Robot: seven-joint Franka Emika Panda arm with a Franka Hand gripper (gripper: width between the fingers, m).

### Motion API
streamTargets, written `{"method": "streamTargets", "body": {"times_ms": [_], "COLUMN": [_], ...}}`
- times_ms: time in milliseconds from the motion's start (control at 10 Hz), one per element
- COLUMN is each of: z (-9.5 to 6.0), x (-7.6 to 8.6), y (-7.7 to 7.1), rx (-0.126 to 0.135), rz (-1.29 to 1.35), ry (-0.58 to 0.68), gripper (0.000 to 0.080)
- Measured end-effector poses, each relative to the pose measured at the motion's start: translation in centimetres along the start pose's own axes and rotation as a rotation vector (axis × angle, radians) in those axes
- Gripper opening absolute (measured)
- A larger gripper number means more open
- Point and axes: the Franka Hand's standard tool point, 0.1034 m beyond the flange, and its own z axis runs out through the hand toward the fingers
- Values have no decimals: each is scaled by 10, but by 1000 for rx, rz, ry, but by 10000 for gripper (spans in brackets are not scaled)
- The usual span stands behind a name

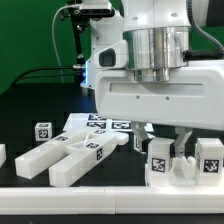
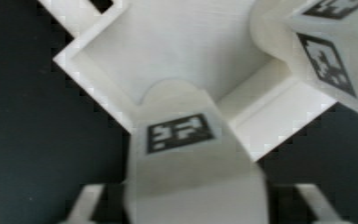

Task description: Assemble chair

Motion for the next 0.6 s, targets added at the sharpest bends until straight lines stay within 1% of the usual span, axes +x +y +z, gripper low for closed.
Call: {"method": "streamTargets", "body": {"times_ms": [100,200,300,400,500,600], "z": [0,0,0,0,0,0], "x": [1,2,2,2,0,0], "y": [1,2,3,3,2,3], "rx": [-1,-5,-14,-17,-16,-22], "rz": [99,255,481,732,917,1015], "ry": [-1,-3,-10,-23,-40,-42], "gripper": [288,288,288,288,288,288]}}
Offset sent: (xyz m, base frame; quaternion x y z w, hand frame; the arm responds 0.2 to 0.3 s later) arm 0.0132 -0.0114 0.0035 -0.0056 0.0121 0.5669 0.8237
